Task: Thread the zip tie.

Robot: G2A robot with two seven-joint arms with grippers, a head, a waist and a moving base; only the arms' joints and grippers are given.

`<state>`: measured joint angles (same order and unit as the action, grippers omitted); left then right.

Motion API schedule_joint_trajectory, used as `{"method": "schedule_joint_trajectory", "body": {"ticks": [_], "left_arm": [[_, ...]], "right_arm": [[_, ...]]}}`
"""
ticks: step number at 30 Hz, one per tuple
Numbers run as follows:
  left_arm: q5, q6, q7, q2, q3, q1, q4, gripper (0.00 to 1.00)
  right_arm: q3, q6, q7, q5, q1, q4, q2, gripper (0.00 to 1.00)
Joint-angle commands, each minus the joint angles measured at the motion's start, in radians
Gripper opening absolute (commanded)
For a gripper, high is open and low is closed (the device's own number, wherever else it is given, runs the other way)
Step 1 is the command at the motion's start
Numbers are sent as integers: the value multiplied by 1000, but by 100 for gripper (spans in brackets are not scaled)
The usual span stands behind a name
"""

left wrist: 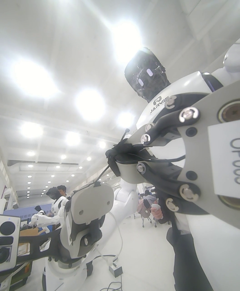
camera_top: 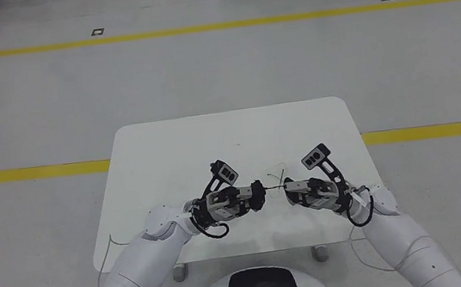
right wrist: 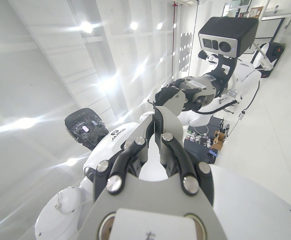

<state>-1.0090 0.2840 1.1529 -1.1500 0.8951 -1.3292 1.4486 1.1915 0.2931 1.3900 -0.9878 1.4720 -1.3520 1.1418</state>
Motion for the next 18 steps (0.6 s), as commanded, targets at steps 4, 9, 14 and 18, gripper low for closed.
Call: {"method": "schedule_joint_trajectory", "body": {"ticks": [4,9,14,18], "left_arm": [[0,0,0,0,0,0,0,0],[0,0,0,0,0,0,0,0],[0,0,0,0,0,0,0,0],[0,0,0,0,0,0,0,0]], "right_arm": [[3,1,0,-1,3,-1,-1,0],[8,2,0,-2,6,-1,-2,0],[12,3,0,-4,9,-1,-3,0],[16,3,0,-4,12,-2,-4,0]]}}
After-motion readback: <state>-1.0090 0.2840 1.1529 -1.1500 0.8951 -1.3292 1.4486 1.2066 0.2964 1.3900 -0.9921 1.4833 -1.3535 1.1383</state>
